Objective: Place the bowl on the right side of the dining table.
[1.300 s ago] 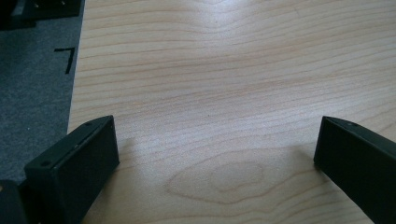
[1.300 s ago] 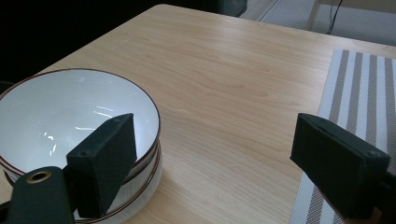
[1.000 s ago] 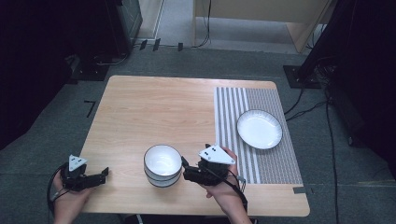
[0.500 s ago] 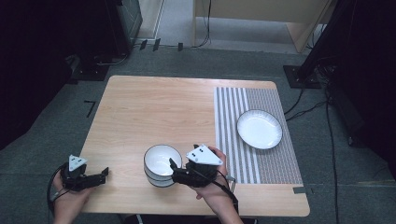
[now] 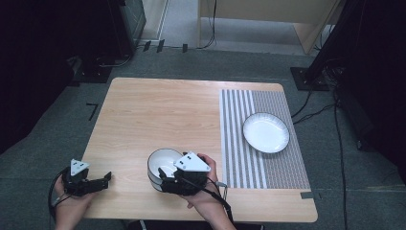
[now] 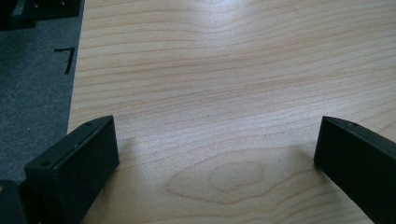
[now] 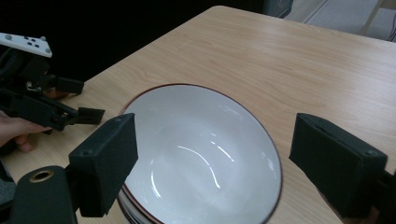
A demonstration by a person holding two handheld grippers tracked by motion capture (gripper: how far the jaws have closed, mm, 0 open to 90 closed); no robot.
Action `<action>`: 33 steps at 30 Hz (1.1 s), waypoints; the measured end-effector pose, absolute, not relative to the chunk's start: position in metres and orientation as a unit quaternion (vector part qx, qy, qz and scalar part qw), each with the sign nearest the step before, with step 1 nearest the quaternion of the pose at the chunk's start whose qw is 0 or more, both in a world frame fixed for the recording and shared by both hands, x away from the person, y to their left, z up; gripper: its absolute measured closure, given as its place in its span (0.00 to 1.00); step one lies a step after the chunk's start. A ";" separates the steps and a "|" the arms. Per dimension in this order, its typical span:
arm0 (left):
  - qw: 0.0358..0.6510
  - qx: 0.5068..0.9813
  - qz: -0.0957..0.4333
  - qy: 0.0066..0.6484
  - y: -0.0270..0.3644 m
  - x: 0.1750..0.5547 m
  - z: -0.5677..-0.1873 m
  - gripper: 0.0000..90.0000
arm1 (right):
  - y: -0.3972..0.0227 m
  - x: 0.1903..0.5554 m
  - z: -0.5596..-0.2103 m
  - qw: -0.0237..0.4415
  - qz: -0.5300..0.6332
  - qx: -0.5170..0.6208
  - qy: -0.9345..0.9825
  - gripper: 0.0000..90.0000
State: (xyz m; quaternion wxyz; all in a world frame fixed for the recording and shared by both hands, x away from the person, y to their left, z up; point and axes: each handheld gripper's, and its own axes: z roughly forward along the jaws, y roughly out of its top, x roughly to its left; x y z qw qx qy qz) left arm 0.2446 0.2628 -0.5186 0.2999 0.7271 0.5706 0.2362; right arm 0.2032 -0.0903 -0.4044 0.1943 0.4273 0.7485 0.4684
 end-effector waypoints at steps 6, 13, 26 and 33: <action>0.300 0.727 0.236 0.571 0.263 0.245 -0.519 0.00 | -0.076 0.203 -0.407 0.187 0.468 0.421 0.754 0.17; 0.300 0.727 0.236 0.571 0.263 0.245 -0.519 0.00 | -0.064 0.202 -0.410 0.179 0.468 0.415 0.759 0.21; 0.300 0.728 0.236 0.570 0.263 0.245 -0.519 0.00 | -0.051 0.205 -0.418 0.162 0.466 0.426 0.759 0.43; 0.300 0.728 0.236 0.570 0.263 0.245 -0.519 0.00 | -0.044 0.205 -0.423 0.146 0.465 0.427 0.762 0.63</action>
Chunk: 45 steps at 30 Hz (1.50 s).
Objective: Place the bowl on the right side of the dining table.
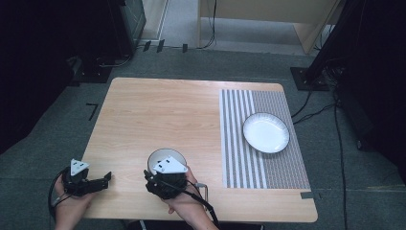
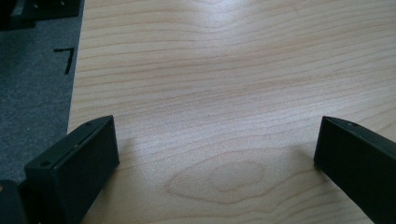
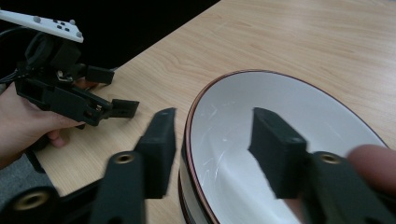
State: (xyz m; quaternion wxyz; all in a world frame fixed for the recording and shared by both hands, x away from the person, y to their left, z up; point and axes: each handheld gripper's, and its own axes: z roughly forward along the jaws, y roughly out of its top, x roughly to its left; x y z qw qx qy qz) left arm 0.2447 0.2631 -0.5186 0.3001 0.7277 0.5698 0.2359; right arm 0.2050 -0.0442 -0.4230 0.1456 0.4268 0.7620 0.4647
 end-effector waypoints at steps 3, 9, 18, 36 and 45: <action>0.300 0.728 0.236 0.570 0.263 0.245 -0.519 0.00 | -0.044 0.207 -0.424 0.132 0.468 0.429 0.761 0.69; 0.300 0.728 0.236 0.570 0.263 0.245 -0.519 0.00 | -0.041 0.207 -0.425 0.128 0.463 0.427 0.766 0.74; 0.300 0.728 0.236 0.570 0.263 0.245 -0.519 0.00 | -0.035 0.206 -0.429 0.115 0.448 0.415 0.783 0.80; 0.300 0.728 0.236 0.570 0.263 0.245 -0.519 0.00 | -0.037 0.209 -0.430 0.097 0.448 0.419 0.784 0.91; 0.300 0.728 0.236 0.570 0.263 0.245 -0.519 0.00 | -0.043 0.209 -0.426 0.095 0.461 0.411 0.781 0.93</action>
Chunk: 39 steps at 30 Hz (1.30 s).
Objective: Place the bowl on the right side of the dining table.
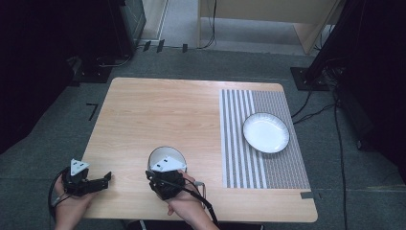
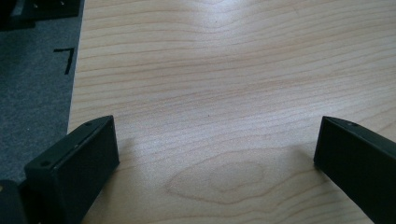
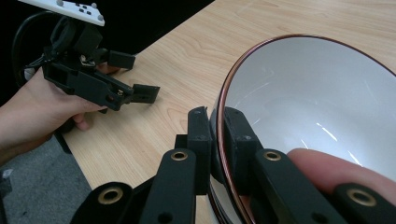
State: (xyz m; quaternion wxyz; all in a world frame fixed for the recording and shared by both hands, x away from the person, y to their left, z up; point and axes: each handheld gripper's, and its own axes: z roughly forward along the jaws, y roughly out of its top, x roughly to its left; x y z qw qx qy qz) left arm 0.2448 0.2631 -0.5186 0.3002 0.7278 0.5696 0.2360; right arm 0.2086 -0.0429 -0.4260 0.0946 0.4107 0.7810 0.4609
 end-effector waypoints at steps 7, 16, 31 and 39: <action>0.300 0.728 0.236 0.570 0.263 0.245 -0.519 0.00 | -0.044 0.206 -0.423 0.102 0.472 0.402 0.778 0.93; 0.300 0.728 0.236 0.570 0.263 0.245 -0.519 0.00 | -0.046 0.203 -0.416 0.114 0.488 0.395 0.770 0.93; 0.301 0.727 0.236 0.570 0.263 0.245 -0.519 0.00 | -0.060 0.199 -0.391 0.141 0.507 0.387 0.757 0.93; 0.301 0.727 0.237 0.570 0.263 0.245 -0.519 0.00 | -0.069 0.200 -0.385 0.153 0.508 0.391 0.752 0.93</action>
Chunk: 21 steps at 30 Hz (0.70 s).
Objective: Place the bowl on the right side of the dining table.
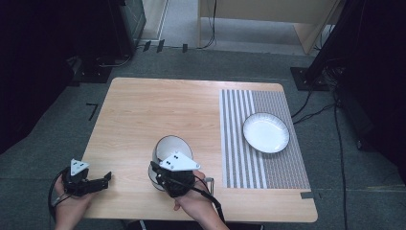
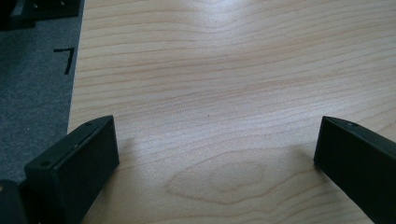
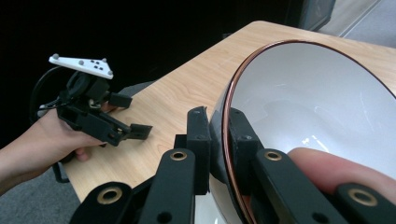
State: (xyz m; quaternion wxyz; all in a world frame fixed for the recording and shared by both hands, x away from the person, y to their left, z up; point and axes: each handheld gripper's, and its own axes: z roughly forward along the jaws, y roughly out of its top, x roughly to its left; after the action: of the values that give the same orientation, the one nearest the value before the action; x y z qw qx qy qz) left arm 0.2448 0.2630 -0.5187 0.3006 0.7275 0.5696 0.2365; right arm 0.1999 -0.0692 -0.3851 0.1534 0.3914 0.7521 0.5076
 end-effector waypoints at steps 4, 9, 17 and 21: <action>0.300 0.728 0.237 0.569 0.263 0.245 -0.519 0.00 | -0.079 0.202 -0.381 0.161 0.510 0.400 0.744 0.92; 0.300 0.728 0.237 0.569 0.263 0.245 -0.519 0.00 | -0.088 0.204 -0.378 0.170 0.509 0.405 0.740 0.92; 0.301 0.727 0.236 0.570 0.263 0.245 -0.519 0.00 | -0.105 0.206 -0.375 0.182 0.508 0.418 0.731 0.92; 0.301 0.727 0.236 0.570 0.263 0.245 -0.519 0.00 | -0.113 0.207 -0.375 0.186 0.509 0.425 0.725 0.92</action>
State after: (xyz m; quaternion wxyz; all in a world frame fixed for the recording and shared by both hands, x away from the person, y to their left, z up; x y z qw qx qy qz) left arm 0.2448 0.2630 -0.5187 0.3007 0.7273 0.5699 0.2363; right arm 0.2068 -0.1130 -0.3746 0.1857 0.4251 0.7253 0.5087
